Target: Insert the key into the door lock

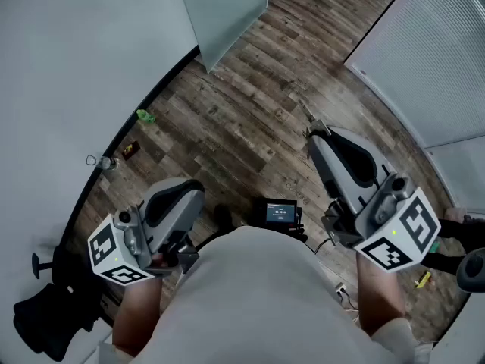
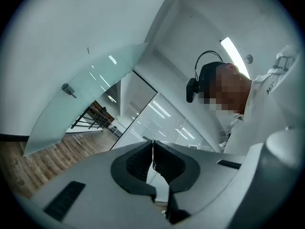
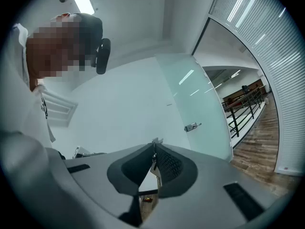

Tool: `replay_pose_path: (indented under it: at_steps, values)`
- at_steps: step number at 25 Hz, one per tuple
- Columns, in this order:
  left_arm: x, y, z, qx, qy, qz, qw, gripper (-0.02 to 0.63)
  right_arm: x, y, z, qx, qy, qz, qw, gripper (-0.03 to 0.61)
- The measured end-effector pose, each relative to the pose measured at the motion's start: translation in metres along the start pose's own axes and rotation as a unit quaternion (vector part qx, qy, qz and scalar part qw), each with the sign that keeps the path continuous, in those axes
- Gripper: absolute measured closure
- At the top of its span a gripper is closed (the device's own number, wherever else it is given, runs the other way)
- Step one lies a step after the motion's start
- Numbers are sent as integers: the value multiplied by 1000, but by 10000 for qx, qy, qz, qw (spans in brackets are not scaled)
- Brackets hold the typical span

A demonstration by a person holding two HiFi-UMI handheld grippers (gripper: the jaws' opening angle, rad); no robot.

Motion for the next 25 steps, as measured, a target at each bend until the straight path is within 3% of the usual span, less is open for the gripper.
replay_pose_path:
  at_steps: [11, 25]
  values:
    - [-11, 0, -7, 21, 105, 23, 9999, 595, -6, 0, 1, 165, -202, 61, 9996, 548]
    - [-17, 2, -1, 431, 99, -291, 9986, 595, -23, -9, 1, -185, 253, 445, 9985, 549]
Point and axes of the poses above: the fingertips, and each gripper's own axes: z backward along the fingers, y to its left, x out of its top, the point moved 9 cm from there along z, backward along the fingers, and after that the axes turned 2 degrees about y, right-handed, at the moved point
